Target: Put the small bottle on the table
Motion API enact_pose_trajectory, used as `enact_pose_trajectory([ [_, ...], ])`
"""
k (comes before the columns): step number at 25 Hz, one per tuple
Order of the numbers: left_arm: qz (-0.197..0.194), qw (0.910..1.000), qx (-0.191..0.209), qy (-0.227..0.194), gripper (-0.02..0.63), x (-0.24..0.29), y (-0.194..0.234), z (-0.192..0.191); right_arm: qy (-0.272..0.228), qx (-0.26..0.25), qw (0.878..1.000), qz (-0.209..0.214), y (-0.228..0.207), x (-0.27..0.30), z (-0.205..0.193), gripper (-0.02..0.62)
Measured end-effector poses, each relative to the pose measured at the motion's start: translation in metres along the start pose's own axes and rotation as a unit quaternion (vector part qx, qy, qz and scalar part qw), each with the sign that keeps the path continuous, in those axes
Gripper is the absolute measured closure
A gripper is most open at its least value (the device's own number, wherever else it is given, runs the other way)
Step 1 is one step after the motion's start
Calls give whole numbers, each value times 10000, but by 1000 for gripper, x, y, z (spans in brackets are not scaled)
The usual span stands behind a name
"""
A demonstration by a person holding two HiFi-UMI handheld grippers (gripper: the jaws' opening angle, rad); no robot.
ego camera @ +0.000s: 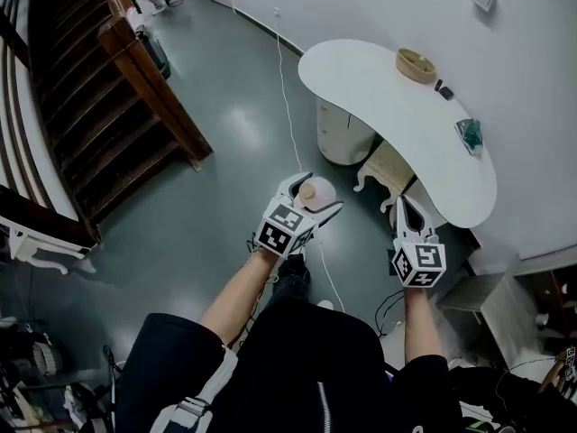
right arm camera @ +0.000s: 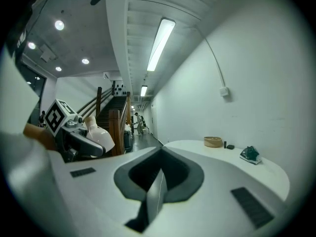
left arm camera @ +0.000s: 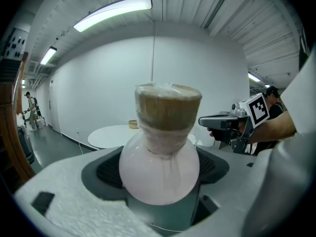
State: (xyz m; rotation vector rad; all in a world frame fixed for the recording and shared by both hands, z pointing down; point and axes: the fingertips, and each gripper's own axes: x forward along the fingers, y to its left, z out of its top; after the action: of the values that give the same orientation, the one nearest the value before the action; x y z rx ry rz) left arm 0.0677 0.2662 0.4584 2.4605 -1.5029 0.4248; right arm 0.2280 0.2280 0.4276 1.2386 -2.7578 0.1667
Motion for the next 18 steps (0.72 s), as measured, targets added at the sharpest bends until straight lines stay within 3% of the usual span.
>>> enact_pose_trajectory([
  [11, -531, 9984, 190, 30, 199, 87, 135, 39, 105, 122, 9987, -476, -23, 148, 21, 595],
  [18, -885, 9954, 345, 106, 199, 125, 202, 51, 170, 218, 9959, -860, -27, 212, 23, 595],
])
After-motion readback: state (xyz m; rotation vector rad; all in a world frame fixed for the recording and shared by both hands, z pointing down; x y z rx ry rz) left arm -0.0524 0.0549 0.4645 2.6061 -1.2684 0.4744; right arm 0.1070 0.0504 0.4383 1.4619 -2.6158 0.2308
